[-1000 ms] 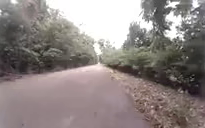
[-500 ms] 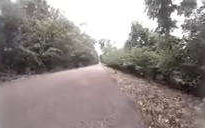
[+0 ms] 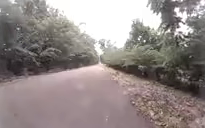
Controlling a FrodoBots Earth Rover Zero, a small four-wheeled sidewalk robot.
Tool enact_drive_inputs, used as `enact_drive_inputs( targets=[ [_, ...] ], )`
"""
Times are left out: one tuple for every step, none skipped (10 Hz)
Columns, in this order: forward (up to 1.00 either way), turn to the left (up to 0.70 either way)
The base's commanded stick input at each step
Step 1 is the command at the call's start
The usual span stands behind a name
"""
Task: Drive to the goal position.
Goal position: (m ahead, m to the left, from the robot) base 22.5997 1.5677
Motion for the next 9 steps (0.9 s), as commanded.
enact_drive_inputs(
  targets=[
    [0.7,0.35],
    [0.7,0.06],
    [0.7,0.0],
    [0.7,0.0],
    [0.7,0.0],
    [0.7,0.0],
    [0.7,0.0],
    [0.7,0.0],
    [0.7,0.0]
  ],
)
